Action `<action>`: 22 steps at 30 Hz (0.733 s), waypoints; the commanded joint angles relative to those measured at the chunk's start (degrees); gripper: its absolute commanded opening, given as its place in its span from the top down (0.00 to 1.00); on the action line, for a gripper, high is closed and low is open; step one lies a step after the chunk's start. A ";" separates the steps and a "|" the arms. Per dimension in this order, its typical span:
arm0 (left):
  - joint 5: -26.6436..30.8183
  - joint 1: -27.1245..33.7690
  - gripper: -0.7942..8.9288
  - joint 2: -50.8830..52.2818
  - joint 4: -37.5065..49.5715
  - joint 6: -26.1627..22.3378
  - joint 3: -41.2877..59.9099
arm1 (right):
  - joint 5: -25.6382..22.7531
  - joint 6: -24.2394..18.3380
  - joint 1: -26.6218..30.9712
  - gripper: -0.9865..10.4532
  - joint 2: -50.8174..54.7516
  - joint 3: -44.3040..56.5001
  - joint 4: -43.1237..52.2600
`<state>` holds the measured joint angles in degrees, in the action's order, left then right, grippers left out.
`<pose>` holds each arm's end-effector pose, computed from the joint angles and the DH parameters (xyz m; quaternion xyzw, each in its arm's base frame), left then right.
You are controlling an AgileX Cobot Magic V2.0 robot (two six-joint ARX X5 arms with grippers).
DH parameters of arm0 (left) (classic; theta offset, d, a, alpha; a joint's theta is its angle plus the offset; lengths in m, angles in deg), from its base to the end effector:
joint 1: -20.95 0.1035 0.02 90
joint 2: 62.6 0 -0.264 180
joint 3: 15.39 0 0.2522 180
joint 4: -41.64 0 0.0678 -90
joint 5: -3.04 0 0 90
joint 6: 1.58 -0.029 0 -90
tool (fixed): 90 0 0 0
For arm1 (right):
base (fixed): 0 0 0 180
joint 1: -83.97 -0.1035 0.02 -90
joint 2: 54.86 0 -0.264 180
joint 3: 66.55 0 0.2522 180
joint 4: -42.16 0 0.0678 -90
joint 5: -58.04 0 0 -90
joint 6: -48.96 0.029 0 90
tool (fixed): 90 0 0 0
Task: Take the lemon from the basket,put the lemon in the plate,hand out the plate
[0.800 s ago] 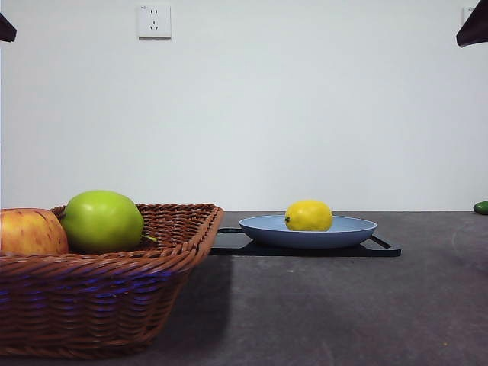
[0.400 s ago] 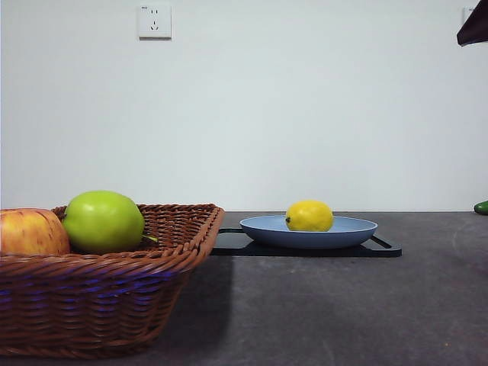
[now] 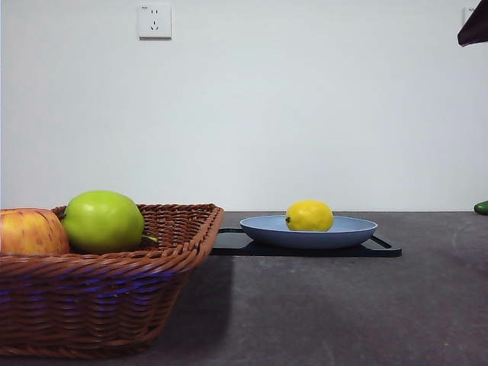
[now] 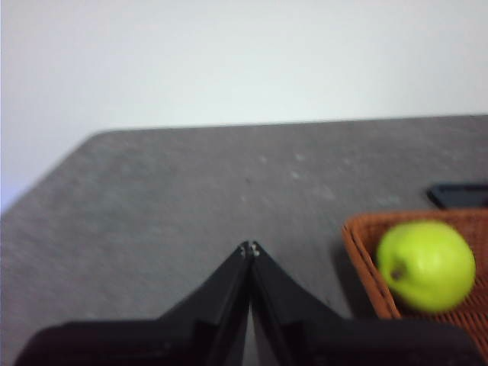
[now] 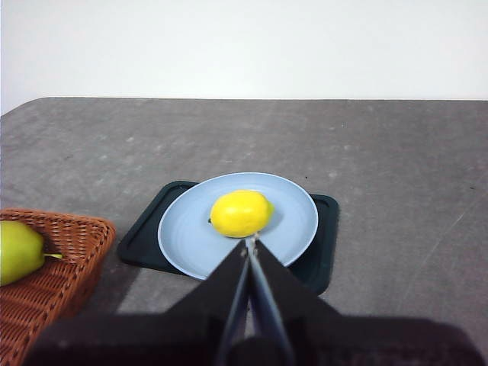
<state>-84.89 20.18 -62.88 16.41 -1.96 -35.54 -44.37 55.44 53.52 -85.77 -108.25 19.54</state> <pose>0.0896 -0.0002 0.1815 0.0045 0.0468 0.0112 0.9988 0.1198 0.0632 0.2666 0.0179 0.1046 0.1503 0.9829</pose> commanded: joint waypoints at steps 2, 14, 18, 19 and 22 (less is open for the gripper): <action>-3.93 1.53 0.91 0.20 3.21 0.79 4.42 | 0.02 0.50 -0.37 0.91 -0.15 -0.61 0.79; -3.76 2.64 0.91 0.20 1.22 0.81 6.08 | 0.00 0.50 -0.37 0.91 -0.13 -0.61 0.72; -3.76 2.64 0.91 0.20 1.22 0.81 6.08 | 0.00 0.50 -0.37 0.91 -0.15 -0.61 0.72; -3.76 2.64 0.91 0.20 1.22 0.81 6.08 | 0.02 0.50 -0.37 0.91 -0.15 -0.61 0.72; -3.76 2.64 0.91 0.20 1.22 0.81 6.08 | 0.00 0.50 -0.37 0.91 -0.15 -0.61 0.72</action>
<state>-88.65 22.58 -62.86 17.46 -1.51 -30.12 -44.37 55.44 53.52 -85.75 -108.25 19.50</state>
